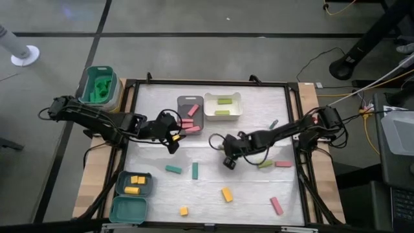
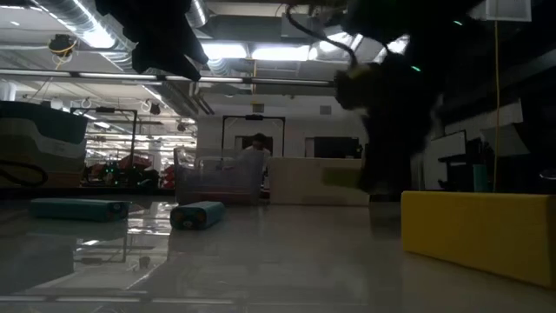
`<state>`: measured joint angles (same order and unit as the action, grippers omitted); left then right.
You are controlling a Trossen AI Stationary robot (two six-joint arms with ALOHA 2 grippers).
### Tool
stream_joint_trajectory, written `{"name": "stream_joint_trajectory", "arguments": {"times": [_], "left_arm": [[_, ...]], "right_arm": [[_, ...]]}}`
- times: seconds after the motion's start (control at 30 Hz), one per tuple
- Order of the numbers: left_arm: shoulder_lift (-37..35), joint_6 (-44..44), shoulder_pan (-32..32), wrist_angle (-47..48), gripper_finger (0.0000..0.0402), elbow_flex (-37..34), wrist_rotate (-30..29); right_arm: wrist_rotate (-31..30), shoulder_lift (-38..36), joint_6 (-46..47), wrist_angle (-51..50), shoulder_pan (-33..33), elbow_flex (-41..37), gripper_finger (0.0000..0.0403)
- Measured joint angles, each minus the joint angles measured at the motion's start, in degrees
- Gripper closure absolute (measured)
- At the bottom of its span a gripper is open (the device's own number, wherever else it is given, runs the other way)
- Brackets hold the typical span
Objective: Sort blocks
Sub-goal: Put the green block into the white bin, then put the light blue block into the light blue bin
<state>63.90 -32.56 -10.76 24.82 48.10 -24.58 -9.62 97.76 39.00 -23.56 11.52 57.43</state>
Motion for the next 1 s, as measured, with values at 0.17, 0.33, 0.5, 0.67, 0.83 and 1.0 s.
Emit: {"name": "stream_joint_trajectory", "arguments": {"times": [0.17,0.33,0.5,0.67,0.83,1.0], "left_arm": [[0.0,0.0,0.0,0.0,0.0208,0.0,0.0],[0.0,-0.3,0.0,0.0,0.0208,0.0,0.0],[0.0,0.1,0.0,0.0,0.0208,0.0,0.0],[0.0,0.4,0.0,0.0,0.0208,0.0,0.0],[0.0,0.5,0.0,0.0,0.0208,0.0,-0.1],[0.0,0.6,0.0,0.0,0.0208,0.0,-0.1]], "right_arm": [[-0.3,0.0,-7.9,-1.7,-5.2,6.6,0.0324],[-4.6,0.0,-18.5,-6.8,-11.6,13.4,0.0333],[-8.7,-0.1,-28.7,-7.7,-18.7,17.2,0.0345],[-8.8,-0.1,-33.3,-8.5,-24.9,17.6,0.0298],[-6.3,-0.1,-33.1,-9.6,-28.5,17.6,0.0220],[-3.0,-0.1,-33.0,-13.8,-29.3,19.1,0.0168]]}}
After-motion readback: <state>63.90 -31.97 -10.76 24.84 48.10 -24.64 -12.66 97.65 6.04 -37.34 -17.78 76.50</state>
